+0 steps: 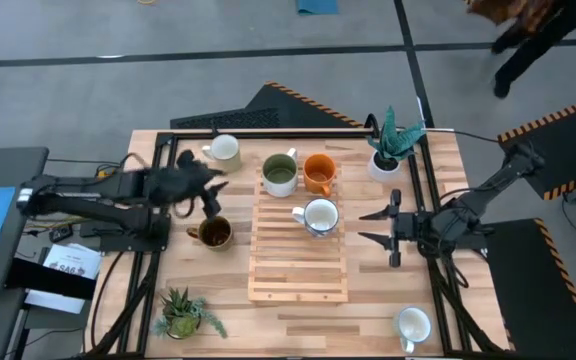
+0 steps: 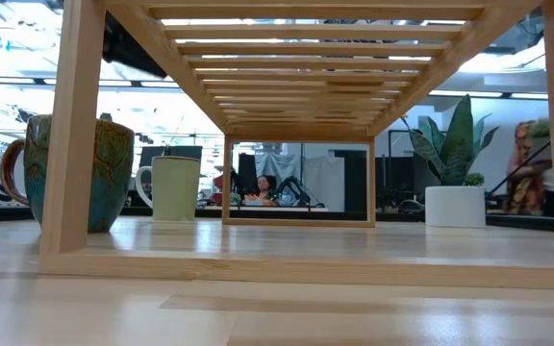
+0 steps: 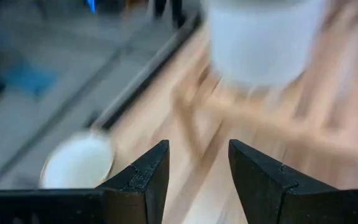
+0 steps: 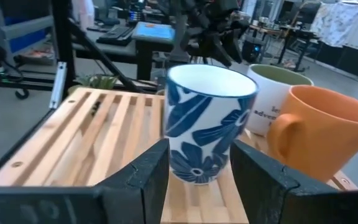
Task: Place coffee mugs
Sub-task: Put the light green mug on the shelf
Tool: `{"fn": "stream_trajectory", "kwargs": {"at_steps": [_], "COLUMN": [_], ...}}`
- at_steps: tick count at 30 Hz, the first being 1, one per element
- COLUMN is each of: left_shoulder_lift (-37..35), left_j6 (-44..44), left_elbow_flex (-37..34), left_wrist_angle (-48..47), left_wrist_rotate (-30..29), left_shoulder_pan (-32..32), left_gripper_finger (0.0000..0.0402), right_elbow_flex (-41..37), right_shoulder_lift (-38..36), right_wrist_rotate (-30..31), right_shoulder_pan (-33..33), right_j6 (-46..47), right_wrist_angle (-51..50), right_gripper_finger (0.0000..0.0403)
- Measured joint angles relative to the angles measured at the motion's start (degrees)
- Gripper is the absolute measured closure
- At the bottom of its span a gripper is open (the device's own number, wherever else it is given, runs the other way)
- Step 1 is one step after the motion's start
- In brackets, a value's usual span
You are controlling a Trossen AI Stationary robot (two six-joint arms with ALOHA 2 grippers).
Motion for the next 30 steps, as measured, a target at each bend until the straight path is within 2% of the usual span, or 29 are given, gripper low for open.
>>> {"fn": "stream_trajectory", "kwargs": {"at_steps": [4, 8, 14, 18, 22, 25, 30], "left_shoulder_lift": [7.0, 14.2, 22.9, 26.2, 26.6, 26.6, 26.5], "left_j6": [1.8, 9.6, 15.1, 19.1, 22.2, 22.6, 22.5], "left_elbow_flex": [6.7, 9.1, 9.4, 9.4, 9.4, 9.4, 9.4], "left_wrist_angle": [-11.2, -10.3, -9.4, -7.8, -5.0, -5.0, -6.2], "left_wrist_rotate": [8.2, 9.2, 13.8, 18.0, 18.8, 19.2, 23.7], "left_shoulder_pan": [10.8, 18.3, 27.2, 30.1, 31.5, 32.4, 34.8], "left_gripper_finger": [0.0250, 0.0250, 0.0250, 0.0250, 0.0250, 0.0250, 0.0250], "right_elbow_flex": [0.0, 0.0, 0.0, 0.0, 0.0, 0.0, 0.0], "right_shoulder_lift": [0.1, 0.2, 0.2, 0.2, 0.2, 0.2, 0.2], "right_wrist_rotate": [0.0, 0.0, -0.1, -0.1, -0.1, -0.1, -0.1], "right_shoulder_pan": [-1.2, -1.7, -1.6, -1.6, -1.6, -1.6, -1.6], "right_j6": [0.1, 0.1, 1.6, 4.7, 8.4, 9.7, 9.7], "right_wrist_angle": [-0.1, -0.4, -1.7, -4.8, -7.9, -8.9, -9.0], "right_gripper_finger": [0.0209, 0.0209, 0.0209, 0.0209, 0.0209, 0.0209, 0.0209]}}
